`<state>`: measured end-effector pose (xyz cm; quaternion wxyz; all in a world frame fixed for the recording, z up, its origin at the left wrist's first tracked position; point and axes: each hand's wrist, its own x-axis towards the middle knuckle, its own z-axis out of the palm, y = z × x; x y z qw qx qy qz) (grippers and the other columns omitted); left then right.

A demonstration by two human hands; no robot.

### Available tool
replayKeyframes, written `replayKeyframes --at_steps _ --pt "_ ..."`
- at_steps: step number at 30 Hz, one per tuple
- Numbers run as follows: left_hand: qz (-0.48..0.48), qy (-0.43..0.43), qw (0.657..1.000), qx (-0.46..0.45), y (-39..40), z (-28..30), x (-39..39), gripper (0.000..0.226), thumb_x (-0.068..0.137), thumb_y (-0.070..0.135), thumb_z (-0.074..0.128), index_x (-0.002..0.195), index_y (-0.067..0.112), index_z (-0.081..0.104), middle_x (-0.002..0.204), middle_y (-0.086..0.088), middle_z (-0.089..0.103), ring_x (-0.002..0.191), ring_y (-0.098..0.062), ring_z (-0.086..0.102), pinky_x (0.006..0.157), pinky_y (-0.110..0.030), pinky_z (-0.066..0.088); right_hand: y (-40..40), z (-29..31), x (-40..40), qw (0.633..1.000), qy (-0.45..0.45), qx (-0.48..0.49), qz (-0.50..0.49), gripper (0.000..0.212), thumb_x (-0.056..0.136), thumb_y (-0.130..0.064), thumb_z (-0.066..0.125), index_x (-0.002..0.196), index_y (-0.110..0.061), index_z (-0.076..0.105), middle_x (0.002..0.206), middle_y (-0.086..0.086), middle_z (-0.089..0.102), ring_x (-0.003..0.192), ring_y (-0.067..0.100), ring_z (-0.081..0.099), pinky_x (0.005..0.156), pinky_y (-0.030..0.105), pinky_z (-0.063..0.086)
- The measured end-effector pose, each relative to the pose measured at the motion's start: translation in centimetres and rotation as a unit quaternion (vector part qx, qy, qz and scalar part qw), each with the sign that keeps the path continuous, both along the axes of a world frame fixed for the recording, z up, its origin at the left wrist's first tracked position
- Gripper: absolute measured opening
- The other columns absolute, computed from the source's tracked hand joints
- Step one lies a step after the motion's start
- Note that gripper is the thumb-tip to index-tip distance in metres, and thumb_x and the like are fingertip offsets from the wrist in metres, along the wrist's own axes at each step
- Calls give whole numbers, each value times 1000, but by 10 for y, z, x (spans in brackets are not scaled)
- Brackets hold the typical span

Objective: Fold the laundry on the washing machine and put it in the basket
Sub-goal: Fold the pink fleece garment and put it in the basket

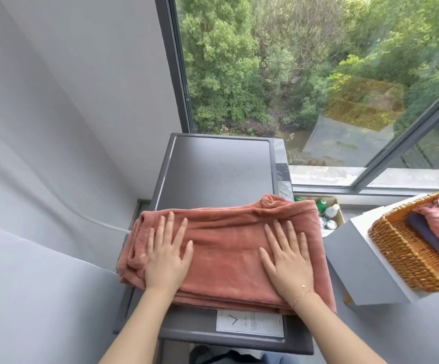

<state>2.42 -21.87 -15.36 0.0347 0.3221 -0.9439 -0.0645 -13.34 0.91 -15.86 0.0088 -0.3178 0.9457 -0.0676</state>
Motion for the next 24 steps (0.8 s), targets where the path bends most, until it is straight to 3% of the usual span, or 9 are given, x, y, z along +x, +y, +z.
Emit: replayKeyframes --at_steps 3,6,9,11,13,15,18,21,24 --pt "35 -17 999 -11 -4 1 -13 60 90 44 29 146 24 40 157 -8 25 145 -26 21 118 -40 -1 26 4 -14 997 -32 3 -70 67 89 -61 23 150 -34 21 158 -7 16 147 22 7 116 43 1" --pt "61 -12 998 -26 13 7 -27 60 86 34 32 142 15 46 154 -16 30 143 -31 26 116 -49 -2 52 7 -29 970 -173 -80 -152 78 87 -71 33 151 -38 4 160 -8 0 146 21 12 116 44 20" --pt "-26 18 999 -27 42 16 -41 60 84 31 39 144 19 42 156 -13 28 145 -28 21 116 -49 -6 67 18 -35 845 -366 -277 -274 88 74 -63 67 145 -23 32 144 5 41 125 20 48 102 41 42" --pt "-116 13 993 -15 65 12 -49 56 88 36 37 143 24 43 156 -9 28 144 -24 26 116 -48 6 70 23 -34 741 -471 -363 -311 64 74 -47 76 124 -11 56 117 9 65 102 23 65 88 38 53" --pt "-125 -9 992 20 80 2 -52 54 90 37 36 142 26 43 156 -6 27 143 -22 29 115 -48 12 73 27 -34 693 -516 -396 -311 53 68 -40 81 107 -7 66 102 13 72 92 28 70 84 41 56" --pt "-107 -30 993 31 85 -5 -53 54 91 36 33 144 26 41 157 -6 25 144 -19 23 115 -48 12 74 32 -36 640 -566 -419 -306 58 63 -36 85 109 -7 66 102 15 72 97 32 68 89 46 54" --pt "-103 -45 993 30 90 -7 -59 55 92 35 32 145 25 39 158 -7 24 145 -18 19 115 -47 6 78 49 -44 514 -668 -447 -300 48 69 -26 75 112 -6 65 105 19 70 95 33 67 92 45 51" --pt "-104 -58 991 59 105 -2 -75 56 92 37 28 145 25 39 158 -7 21 145 -19 17 114 -46 1 82 68 -54 482 -675 -473 -296 43 71 -22 70 110 -4 64 98 19 69 84 30 67 82 39 52" --pt "-98 -30 979 175 123 10 -96 57 95 45 21 151 33 21 155 9 -11 147 -11 -5 115 -41 -13 87 89 -66 465 -658 -517 -288 44 73 -25 67 111 -2 64 102 21 66 89 33 64 85 42 51"
